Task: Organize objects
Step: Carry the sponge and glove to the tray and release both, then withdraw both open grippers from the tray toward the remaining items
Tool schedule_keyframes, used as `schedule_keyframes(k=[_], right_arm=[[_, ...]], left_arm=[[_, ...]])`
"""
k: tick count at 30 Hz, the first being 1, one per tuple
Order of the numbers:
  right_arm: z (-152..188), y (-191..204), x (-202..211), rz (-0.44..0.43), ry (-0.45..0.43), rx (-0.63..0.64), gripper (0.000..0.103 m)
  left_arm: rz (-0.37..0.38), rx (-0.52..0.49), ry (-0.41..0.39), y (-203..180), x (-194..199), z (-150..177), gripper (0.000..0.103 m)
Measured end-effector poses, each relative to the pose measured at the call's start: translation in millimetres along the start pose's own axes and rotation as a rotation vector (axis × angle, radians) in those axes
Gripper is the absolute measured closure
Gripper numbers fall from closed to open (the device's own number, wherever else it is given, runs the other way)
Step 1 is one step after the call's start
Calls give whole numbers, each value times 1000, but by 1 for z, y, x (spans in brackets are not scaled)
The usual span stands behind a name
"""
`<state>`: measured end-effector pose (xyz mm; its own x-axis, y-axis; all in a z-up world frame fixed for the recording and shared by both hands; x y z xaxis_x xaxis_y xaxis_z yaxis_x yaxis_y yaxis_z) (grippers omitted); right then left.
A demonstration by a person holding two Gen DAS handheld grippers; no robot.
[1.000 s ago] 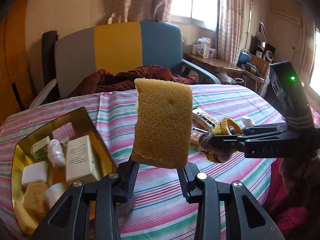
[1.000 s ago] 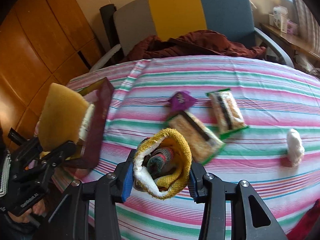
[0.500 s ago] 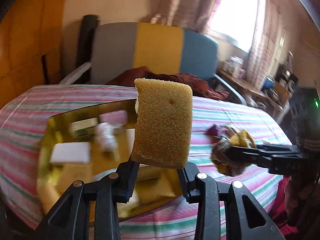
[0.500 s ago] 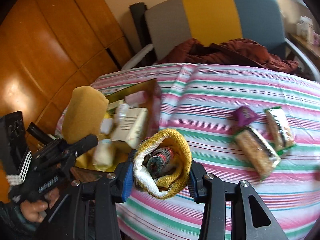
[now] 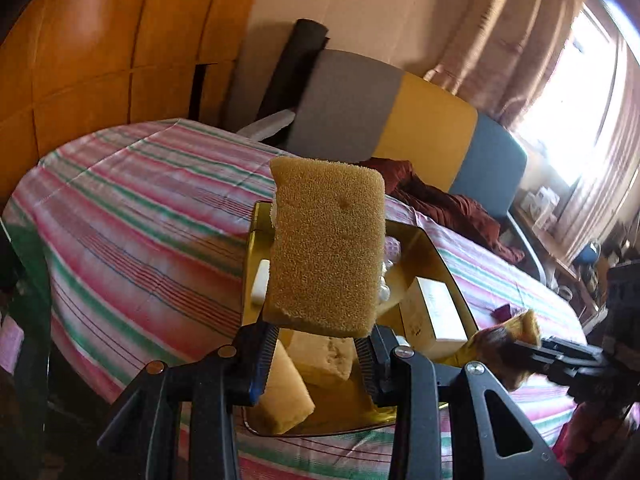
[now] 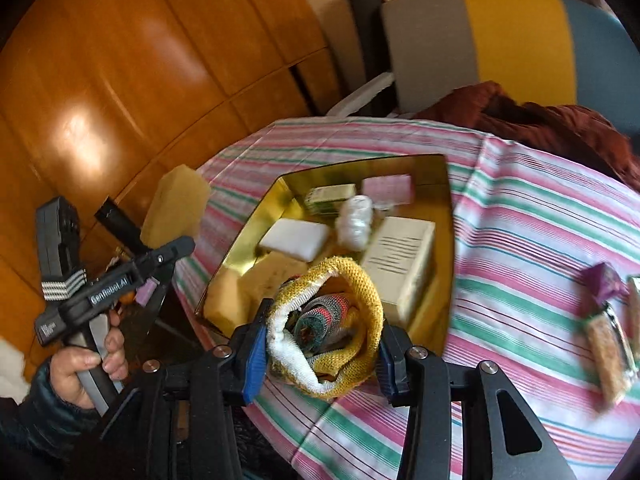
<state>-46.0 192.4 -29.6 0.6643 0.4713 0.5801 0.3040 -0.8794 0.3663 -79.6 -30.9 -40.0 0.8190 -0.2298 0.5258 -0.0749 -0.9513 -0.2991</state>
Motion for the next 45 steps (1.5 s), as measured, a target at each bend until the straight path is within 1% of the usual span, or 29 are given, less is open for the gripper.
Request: schedule_keyframes(k=[5,8,11,14,15,16,17,18,19,20,23,26,30,31,34,35,36,37,39,40,43,45], right_arm=[[0,9,-14,-17,20,17,58],[4,9,-19,-21,37,15,57],[11,6,-23,-20,56,3,56],[17,0,-30,9,74,-1,54],[20,-2,-34,21,86,-3,51],[23,-5,-36,30,91,-9,37],[25,-9,-38,43,95,-20,27],[27,-13,-40,53,97,-30,24],[27,-16,-40,61,96,-39,23],[27,-19,-39,65,95,-48,22],[28,-22,-35,70,87,-61,17],[29,-23,-31,70,81,-66,15],[32,-22,-27,76,72,-71,14],[32,-22,-26,77,70,-70,14],[34,-23,-23,88,66,-69,13],[35,-23,-22,90,65,-69,13],[35,-23,-21,95,63,-69,13],[36,-23,-21,99,62,-68,13],[37,-23,-21,107,62,-66,13],[37,-23,-20,110,63,-65,13],[39,-22,-18,128,66,-49,13],[39,-24,-16,138,63,-46,13]], left_arm=[[25,35,14,1,-4,-1,66],[54,73,37,-1,-12,0,66],[65,65,54,-9,-17,4,66],[91,48,75,-21,-21,10,66],[100,37,83,-26,-23,12,66],[115,27,97,-32,-26,15,66],[129,23,112,-36,-28,17,65],[151,16,140,-43,-31,23,64],[159,11,153,-45,-33,26,59],[159,-8,172,-50,-36,32,54],[138,-40,213,-56,-43,44,47],[121,-43,230,-52,-44,50,47],[89,-40,200,-45,-35,49,47],[81,-39,186,-43,-32,47,47],[54,-45,90,-39,-21,32,48],[66,-55,56,-42,-17,26,48],[81,-73,50,-46,-18,24,48],[93,-113,70,-54,-25,25,49],[113,-122,108,-62,-36,31,53],[137,-122,147,-69,-47,36,54],[160,-135,158,-82,-56,42,55],[179,-151,181,-91,-65,47,55]])
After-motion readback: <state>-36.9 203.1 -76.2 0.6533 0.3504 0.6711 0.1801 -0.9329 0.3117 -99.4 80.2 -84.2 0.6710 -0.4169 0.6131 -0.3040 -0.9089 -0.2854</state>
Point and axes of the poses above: each gripper's, at about its wrist camera, not at the fingertips, and x roughly against the way its jaws point, y to its left, z to its underside, the point moved 6 cm from there along -x, roughly the way its jaws point, and after that the axes turned 9 degrees about -y, right-handed, at the moved point
